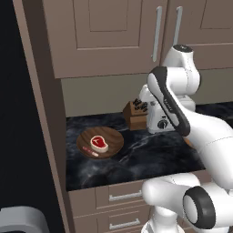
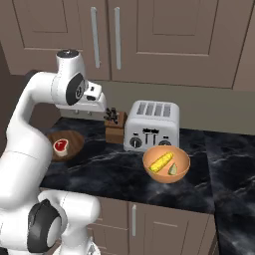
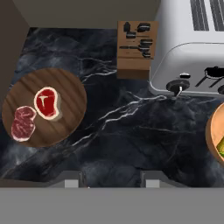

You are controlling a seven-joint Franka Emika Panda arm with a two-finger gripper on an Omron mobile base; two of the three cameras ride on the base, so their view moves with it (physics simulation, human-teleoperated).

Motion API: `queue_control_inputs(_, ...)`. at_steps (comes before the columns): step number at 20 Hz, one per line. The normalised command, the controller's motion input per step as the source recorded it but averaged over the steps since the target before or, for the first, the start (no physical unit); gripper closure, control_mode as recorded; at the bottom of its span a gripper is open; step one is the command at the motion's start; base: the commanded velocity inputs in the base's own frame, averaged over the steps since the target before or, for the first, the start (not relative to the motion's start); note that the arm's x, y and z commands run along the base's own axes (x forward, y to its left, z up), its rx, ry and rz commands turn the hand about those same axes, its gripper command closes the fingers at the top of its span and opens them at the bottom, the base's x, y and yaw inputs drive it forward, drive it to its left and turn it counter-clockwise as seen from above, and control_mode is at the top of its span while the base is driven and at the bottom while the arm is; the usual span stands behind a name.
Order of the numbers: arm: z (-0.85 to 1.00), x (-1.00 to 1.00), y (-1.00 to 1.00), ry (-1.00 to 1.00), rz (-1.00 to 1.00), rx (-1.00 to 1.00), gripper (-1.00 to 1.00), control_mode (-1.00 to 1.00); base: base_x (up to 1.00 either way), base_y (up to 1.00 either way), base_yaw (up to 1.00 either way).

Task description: Place the bowl with the lemon wedge and corn on the second highest shelf of the fridge. Place the bowl with the steaks on the top shelf of the fridge.

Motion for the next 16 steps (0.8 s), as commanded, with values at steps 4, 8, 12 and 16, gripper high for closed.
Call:
queue_control_inputs(4, -0.02, -0.07, 0.01, 0.00, -0.01, 0.00, -1.00, -1.00, 0.00, 0.00, 0.00)
queue_control_inputs(8, -0.28, -0.82, -0.55, 0.02, -0.26, 0.10, -1.00, -1.00, 0.00, 0.00, 0.00)
queue_control_inputs(12, -0.48, -0.84, -0.96, 0.06, -0.48, 0.16, -1.00, -1.00, 0.00, 0.00, 0.00)
queue_control_inputs(16, -0.39, -0.57, -1.00, 0.14, -0.50, 0.18, -1.00, -1.00, 0.00, 0.00, 0.00)
